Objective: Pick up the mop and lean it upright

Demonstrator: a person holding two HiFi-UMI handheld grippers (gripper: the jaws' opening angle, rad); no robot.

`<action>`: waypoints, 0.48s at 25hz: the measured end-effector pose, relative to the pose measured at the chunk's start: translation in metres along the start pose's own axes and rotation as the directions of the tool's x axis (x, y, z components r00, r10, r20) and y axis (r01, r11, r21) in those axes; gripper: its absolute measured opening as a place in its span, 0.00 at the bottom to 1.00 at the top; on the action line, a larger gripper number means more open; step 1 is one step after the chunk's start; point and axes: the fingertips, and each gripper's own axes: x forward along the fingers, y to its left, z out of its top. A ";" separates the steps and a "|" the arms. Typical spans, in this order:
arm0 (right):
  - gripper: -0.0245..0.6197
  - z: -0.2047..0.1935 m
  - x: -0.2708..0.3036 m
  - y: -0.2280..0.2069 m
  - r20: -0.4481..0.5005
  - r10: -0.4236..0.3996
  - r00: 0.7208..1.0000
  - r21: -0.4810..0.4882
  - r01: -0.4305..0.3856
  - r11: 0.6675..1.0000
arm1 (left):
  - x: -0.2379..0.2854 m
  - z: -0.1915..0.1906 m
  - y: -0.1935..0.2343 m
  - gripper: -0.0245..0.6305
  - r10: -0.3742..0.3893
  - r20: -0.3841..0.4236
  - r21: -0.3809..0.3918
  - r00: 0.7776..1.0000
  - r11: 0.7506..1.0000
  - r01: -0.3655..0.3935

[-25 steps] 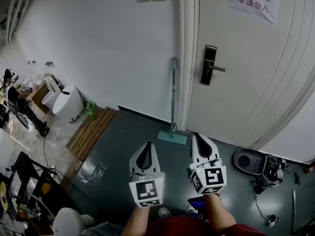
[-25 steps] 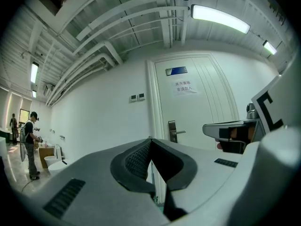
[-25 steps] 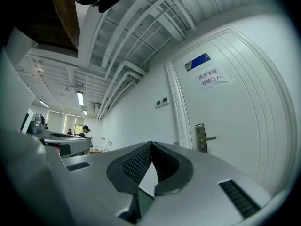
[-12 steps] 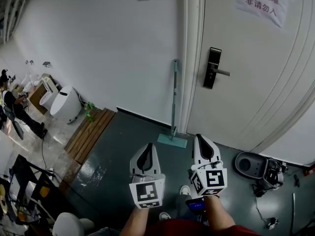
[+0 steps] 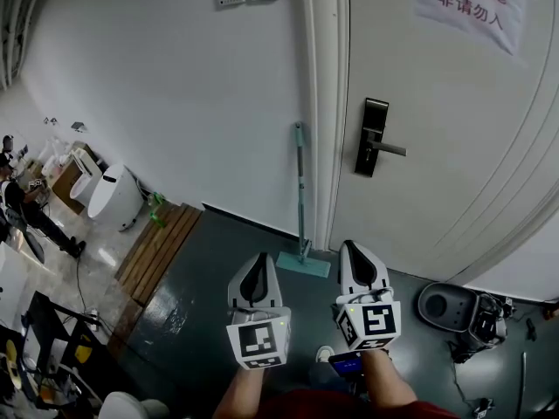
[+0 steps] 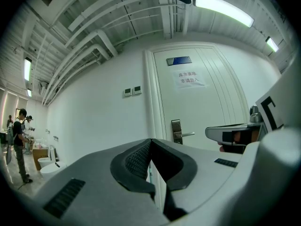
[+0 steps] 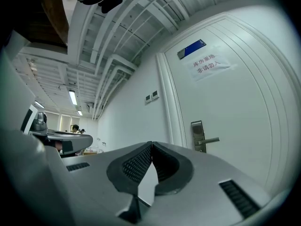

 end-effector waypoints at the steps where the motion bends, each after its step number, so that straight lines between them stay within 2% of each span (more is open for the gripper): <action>1: 0.06 0.001 0.007 -0.008 0.000 0.000 1.000 0.003 0.000 1.000 | 0.010 0.001 -0.003 0.06 0.003 0.000 0.003 1.000 1.000 -0.003; 5: 0.06 -0.001 0.031 -0.033 -0.002 0.012 1.000 0.013 -0.012 1.000 | 0.043 0.006 -0.014 0.06 0.011 0.009 -0.007 1.000 1.000 -0.011; 12: 0.06 0.000 0.061 -0.067 0.008 0.025 1.000 0.025 -0.025 0.999 | 0.087 0.003 -0.028 0.06 0.021 -0.004 0.028 1.000 0.999 -0.021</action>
